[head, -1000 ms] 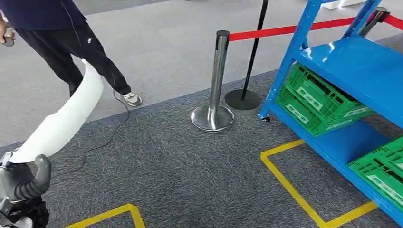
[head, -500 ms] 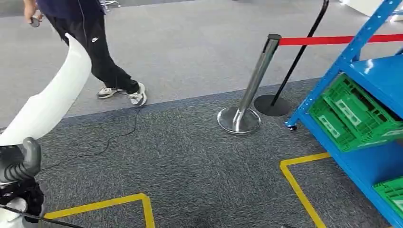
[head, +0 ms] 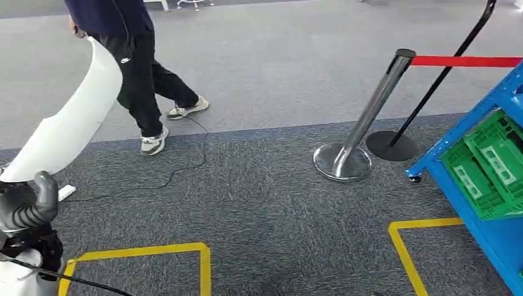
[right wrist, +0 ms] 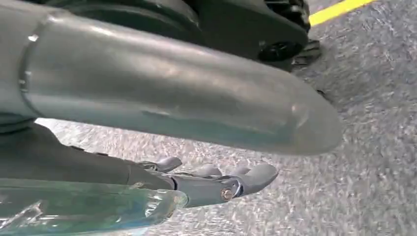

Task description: Take the parts from the cabinet and place them on the table.

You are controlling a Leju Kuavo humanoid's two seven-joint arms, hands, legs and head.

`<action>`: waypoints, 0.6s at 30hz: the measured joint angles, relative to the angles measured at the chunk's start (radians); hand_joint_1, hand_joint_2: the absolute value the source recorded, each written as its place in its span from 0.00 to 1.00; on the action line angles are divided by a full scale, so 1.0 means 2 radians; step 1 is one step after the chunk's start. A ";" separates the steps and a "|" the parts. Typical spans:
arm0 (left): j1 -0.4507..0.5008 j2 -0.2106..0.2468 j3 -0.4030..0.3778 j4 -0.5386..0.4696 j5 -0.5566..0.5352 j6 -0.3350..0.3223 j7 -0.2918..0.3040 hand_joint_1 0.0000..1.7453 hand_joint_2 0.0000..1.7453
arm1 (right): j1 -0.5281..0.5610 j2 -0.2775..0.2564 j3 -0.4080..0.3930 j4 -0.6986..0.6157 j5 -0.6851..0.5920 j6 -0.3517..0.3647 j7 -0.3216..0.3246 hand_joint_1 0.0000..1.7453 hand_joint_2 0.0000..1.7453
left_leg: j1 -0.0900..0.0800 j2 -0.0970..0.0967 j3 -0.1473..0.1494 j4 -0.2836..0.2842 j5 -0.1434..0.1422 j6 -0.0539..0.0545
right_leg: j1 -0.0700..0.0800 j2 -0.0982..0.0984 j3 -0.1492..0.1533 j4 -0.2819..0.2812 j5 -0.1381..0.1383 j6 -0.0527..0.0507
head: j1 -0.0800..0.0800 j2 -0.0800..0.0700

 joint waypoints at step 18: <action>0.059 0.006 0.036 -0.067 0.028 0.015 -0.001 1.00 1.00 | 0.004 -0.008 0.014 0.000 0.016 0.008 0.001 0.00 0.00 | -0.002 0.012 0.021 -0.028 0.016 0.024 | 0.003 -0.015 -0.060 0.146 -0.083 0.022 | 0.005 0.000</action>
